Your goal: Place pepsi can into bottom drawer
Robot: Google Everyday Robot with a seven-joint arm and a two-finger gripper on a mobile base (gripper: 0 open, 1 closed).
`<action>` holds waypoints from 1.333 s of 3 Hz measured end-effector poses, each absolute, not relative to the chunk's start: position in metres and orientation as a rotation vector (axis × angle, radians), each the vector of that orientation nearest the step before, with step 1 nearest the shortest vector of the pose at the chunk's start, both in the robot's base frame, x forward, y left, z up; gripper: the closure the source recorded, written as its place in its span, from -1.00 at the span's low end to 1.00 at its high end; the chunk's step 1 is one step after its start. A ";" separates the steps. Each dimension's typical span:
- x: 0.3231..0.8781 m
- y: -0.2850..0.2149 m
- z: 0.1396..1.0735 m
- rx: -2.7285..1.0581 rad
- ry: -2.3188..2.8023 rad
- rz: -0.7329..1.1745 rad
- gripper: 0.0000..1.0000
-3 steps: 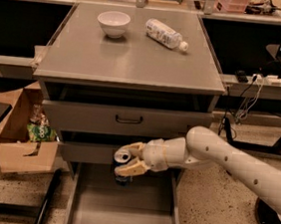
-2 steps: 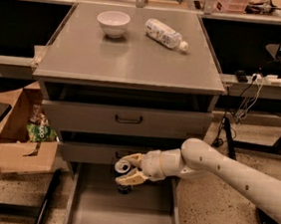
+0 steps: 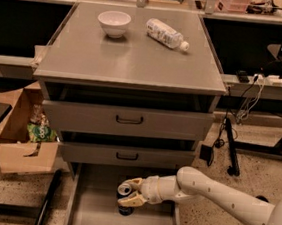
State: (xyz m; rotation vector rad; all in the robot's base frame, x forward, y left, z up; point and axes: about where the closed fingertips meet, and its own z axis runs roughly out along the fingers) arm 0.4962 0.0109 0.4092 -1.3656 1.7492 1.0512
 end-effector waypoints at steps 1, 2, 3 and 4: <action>0.496 0.011 0.409 -1.366 1.749 1.051 1.00; 0.499 0.016 0.390 -1.380 1.746 1.067 1.00; 0.511 0.021 0.355 -1.403 1.696 1.023 1.00; 0.522 0.025 0.323 -1.407 1.646 1.007 1.00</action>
Offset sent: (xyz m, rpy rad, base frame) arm 0.0114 0.0097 -0.0538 -0.0028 0.0201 0.0389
